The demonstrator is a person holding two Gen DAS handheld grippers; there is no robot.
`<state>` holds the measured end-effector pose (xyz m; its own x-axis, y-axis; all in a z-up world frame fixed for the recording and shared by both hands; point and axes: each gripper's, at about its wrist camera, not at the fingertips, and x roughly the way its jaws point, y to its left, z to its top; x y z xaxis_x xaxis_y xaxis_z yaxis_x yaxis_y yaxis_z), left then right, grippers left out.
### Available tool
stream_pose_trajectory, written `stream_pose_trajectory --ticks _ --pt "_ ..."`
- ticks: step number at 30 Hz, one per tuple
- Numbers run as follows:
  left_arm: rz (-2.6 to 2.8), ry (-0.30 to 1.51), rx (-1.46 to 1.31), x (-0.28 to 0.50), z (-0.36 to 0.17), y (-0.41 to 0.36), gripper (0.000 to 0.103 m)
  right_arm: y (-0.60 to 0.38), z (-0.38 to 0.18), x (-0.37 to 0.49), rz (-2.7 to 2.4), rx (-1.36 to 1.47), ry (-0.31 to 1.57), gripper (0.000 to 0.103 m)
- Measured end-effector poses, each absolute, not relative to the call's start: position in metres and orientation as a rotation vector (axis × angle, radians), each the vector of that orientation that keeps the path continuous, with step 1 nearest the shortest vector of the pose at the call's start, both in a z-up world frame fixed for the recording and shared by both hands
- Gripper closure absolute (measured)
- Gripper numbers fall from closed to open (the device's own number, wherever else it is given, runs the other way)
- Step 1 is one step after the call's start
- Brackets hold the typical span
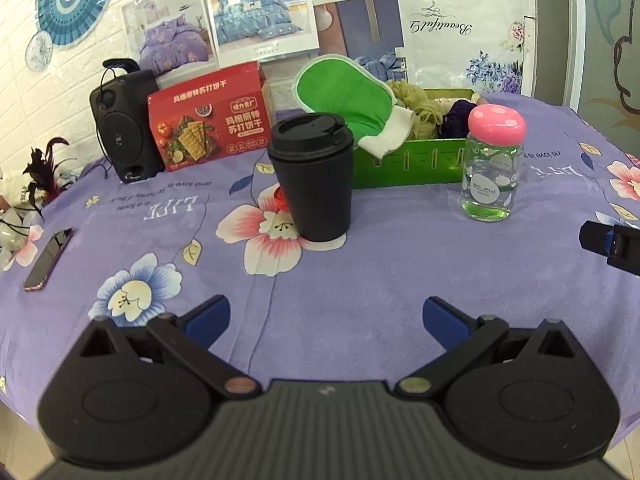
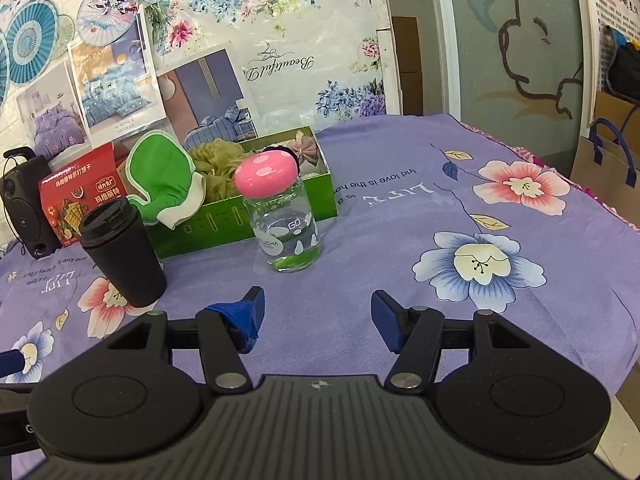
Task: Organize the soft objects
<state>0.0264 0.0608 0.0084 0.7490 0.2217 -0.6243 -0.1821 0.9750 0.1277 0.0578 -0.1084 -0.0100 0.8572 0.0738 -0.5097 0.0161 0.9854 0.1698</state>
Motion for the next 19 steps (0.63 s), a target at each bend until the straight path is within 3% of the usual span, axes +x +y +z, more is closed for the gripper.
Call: stream_pose_trajectory --ticks 19 --pt "0.209 0.655 0.055 0.0229 0.0131 0.0605 0.001 -0.1038 -0.0089 0.0580 0.004 0.123 0.532 0.058"
